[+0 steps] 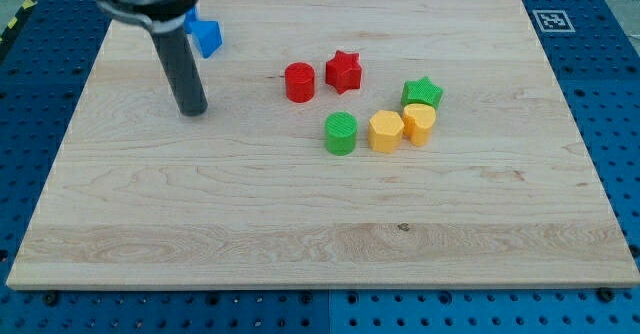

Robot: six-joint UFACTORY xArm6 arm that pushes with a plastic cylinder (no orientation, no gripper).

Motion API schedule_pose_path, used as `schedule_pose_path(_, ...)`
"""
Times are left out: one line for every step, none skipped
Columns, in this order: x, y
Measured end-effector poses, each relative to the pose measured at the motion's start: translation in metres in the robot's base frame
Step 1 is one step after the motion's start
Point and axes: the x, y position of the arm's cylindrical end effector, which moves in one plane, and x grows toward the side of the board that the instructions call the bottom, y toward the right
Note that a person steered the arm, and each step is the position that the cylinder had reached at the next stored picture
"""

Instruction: Keep blue triangle in between blue cube and red circle

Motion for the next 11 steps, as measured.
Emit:
schedule_pose_path(-0.038,-0.012)
schedule_pose_path(-0.078,-0.024)
schedule_pose_path(-0.114,-0.034)
schedule_pose_path(-0.125,-0.006)
schedule_pose_path(-0.125,0.035)
schedule_pose_path(-0.119,0.036)
schedule_pose_path(-0.100,0.037)
schedule_pose_path(-0.097,0.042)
schedule_pose_path(-0.097,0.042)
schedule_pose_path(-0.099,0.042)
schedule_pose_path(-0.103,0.042)
